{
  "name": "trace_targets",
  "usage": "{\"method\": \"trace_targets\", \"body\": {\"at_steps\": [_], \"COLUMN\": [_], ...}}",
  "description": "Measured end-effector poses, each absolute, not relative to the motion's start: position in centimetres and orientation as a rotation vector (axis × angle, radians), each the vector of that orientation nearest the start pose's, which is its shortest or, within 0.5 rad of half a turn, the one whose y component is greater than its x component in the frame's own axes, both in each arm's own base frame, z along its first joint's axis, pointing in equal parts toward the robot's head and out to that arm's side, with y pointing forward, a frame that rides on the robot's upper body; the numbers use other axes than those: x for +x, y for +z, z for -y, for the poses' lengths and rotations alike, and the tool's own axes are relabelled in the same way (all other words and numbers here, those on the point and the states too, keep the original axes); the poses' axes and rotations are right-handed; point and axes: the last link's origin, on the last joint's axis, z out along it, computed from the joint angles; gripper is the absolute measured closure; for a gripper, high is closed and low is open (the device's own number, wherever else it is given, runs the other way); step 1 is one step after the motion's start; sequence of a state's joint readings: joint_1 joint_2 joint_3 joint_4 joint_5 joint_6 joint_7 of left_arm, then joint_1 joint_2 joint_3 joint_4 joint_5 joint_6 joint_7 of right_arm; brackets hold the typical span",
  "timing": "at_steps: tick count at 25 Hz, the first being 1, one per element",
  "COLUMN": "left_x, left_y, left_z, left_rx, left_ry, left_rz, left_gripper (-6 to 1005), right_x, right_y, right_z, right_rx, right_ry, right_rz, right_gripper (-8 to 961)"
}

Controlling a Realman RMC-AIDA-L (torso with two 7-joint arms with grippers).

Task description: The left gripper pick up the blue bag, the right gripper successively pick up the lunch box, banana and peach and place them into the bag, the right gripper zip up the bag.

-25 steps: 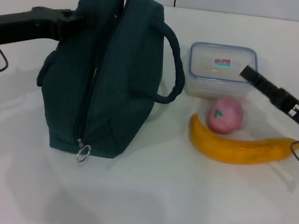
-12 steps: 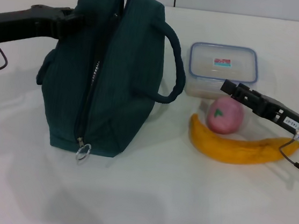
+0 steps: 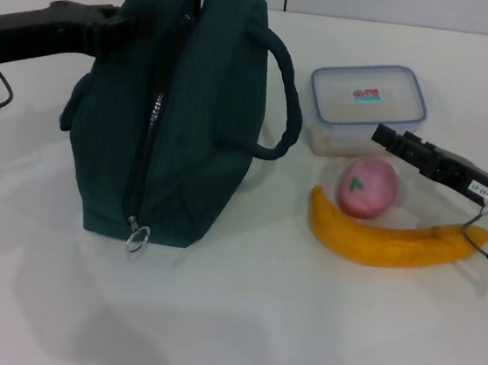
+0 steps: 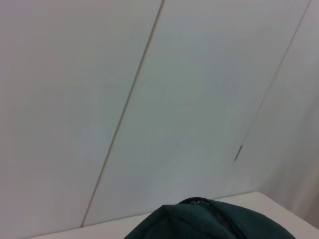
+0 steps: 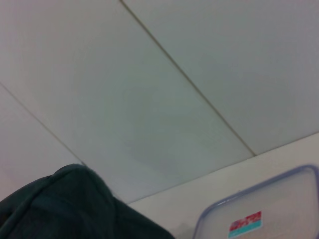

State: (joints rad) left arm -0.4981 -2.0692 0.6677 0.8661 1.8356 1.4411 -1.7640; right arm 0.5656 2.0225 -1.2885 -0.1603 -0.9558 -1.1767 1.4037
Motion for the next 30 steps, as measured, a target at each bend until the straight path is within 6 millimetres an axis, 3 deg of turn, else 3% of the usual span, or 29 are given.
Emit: {"method": "trace_targets", "body": {"at_steps": [8,17,24,30], "left_x": [-24.8,-24.2,-23.2,-23.0], "left_y": [6.0,5.7,4.8,4.6], "left_z": [-36.8,-37.1,-37.2,-37.2], "left_rx": [-2.382,-2.396,-2.459,-2.472], "left_ry": [-0.867,-0.873,-0.853,-0.847], "left_rz": [0.901,0.888,0.855,0.826], "left_gripper": [891,892,892,891], "right_x": [29.3,32.2,32.4,31.4], "right_y": [-3.1,-0.7,-1.2,-1.7], "right_z": [-34.7,-32.0,-33.6,-35.6], "right_rx": [-2.046,-1.641,-1.551,-1.54], "right_ry": [1.115,1.41,1.383,1.359], "right_rz": [-1.311,-1.46,-1.589,-1.656], "right_gripper": [114,114,114,113]}}
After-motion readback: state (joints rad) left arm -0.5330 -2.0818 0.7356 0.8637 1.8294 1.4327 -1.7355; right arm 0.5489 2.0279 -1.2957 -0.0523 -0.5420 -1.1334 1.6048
